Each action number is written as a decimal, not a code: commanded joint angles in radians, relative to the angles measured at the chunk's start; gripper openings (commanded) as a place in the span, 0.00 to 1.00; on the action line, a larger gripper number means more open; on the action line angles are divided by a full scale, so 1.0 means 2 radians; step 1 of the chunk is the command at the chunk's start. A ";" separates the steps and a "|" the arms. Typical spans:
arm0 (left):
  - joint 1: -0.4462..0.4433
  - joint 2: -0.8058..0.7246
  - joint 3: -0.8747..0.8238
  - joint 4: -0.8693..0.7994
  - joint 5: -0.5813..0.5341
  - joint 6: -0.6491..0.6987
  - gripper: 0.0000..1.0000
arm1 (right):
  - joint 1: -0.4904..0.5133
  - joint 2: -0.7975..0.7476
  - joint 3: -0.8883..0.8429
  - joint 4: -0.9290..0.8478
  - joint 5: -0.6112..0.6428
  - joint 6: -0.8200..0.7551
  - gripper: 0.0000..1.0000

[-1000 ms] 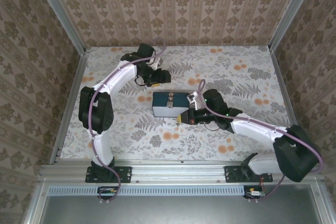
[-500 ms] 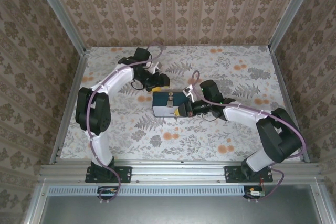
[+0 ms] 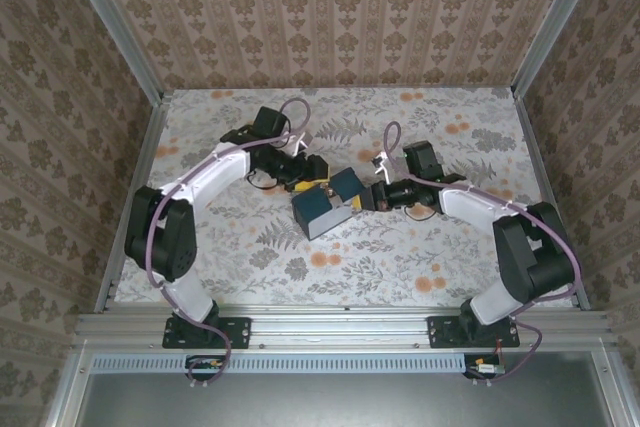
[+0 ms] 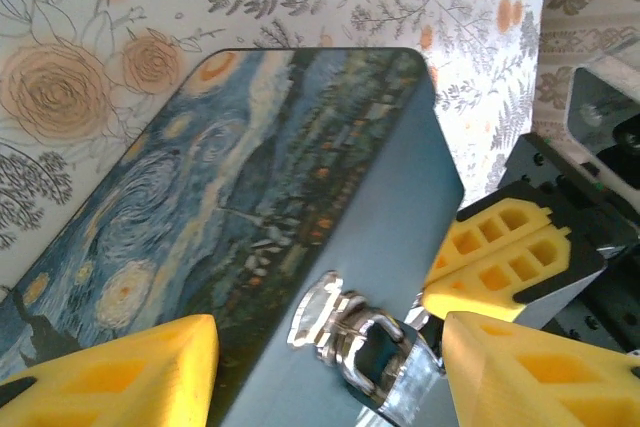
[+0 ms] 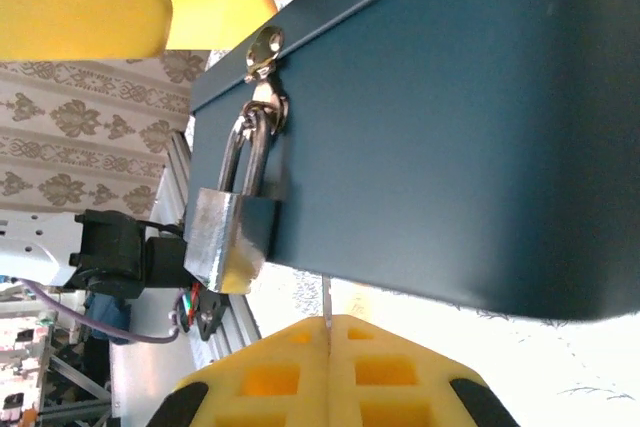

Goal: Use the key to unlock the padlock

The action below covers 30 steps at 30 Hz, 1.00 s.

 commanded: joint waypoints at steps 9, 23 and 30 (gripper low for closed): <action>-0.005 -0.011 0.050 -0.033 -0.068 0.046 0.62 | 0.009 -0.160 -0.150 0.156 0.018 0.175 0.00; -0.033 -0.003 0.041 -0.032 -0.115 0.072 0.67 | 0.066 -0.119 -0.158 0.295 0.105 0.293 0.00; -0.028 -0.007 0.026 -0.010 -0.106 0.051 0.67 | 0.074 -0.109 -0.157 0.286 0.125 0.291 0.00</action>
